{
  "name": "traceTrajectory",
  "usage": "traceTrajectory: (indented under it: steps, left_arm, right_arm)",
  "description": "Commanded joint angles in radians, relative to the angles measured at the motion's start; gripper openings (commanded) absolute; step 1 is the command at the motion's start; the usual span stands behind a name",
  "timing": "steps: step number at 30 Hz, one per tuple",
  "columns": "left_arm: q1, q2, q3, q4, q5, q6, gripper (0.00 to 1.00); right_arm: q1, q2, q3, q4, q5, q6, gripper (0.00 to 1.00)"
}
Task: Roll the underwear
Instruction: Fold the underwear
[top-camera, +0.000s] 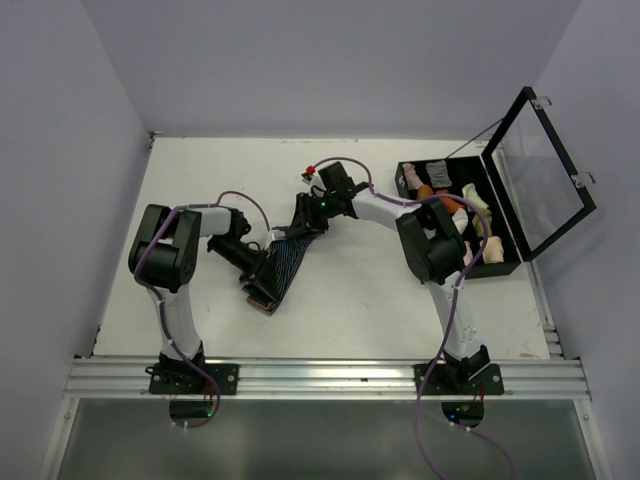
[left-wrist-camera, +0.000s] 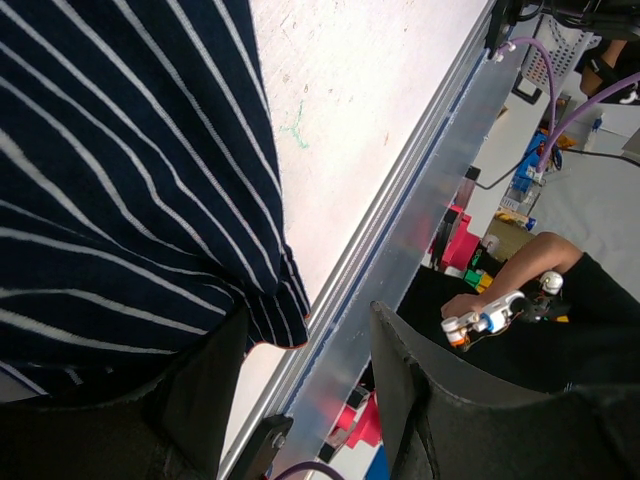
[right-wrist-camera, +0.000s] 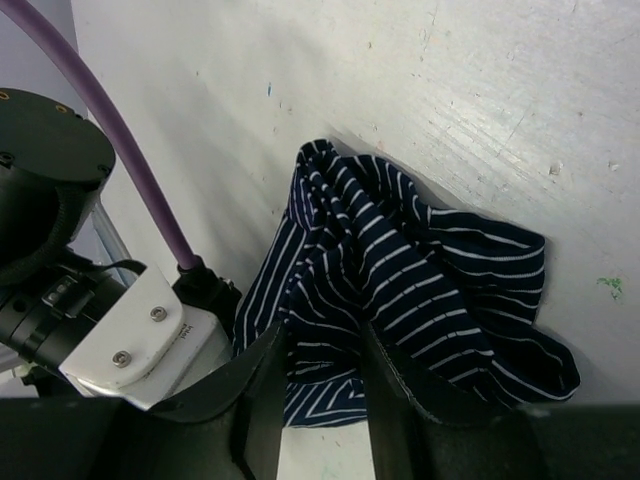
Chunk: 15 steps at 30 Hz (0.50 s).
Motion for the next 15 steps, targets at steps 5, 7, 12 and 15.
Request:
traceTrajectory:
  steps: [5, 7, 12, 15]
  left_arm:
    - [0.0, 0.046, -0.035, 0.21, -0.17, 0.06, 0.59]
    - [0.0, 0.046, -0.035, 0.212, -0.168, 0.059, 0.59]
    - [0.0, 0.048, -0.035, 0.213, -0.171, 0.057, 0.59]
    - [0.0, 0.048, -0.035, 0.213, -0.174, 0.054, 0.59]
  right_arm:
    - [0.004, 0.015, 0.057, -0.023, 0.0, -0.05, 0.4]
    - [0.002, 0.01, 0.049, -0.004, -0.014, -0.042, 0.4]
    - [0.002, 0.01, 0.043, 0.065, -0.024, -0.013, 0.36]
    - [0.001, 0.015, 0.055, 0.082, -0.031, -0.002, 0.23]
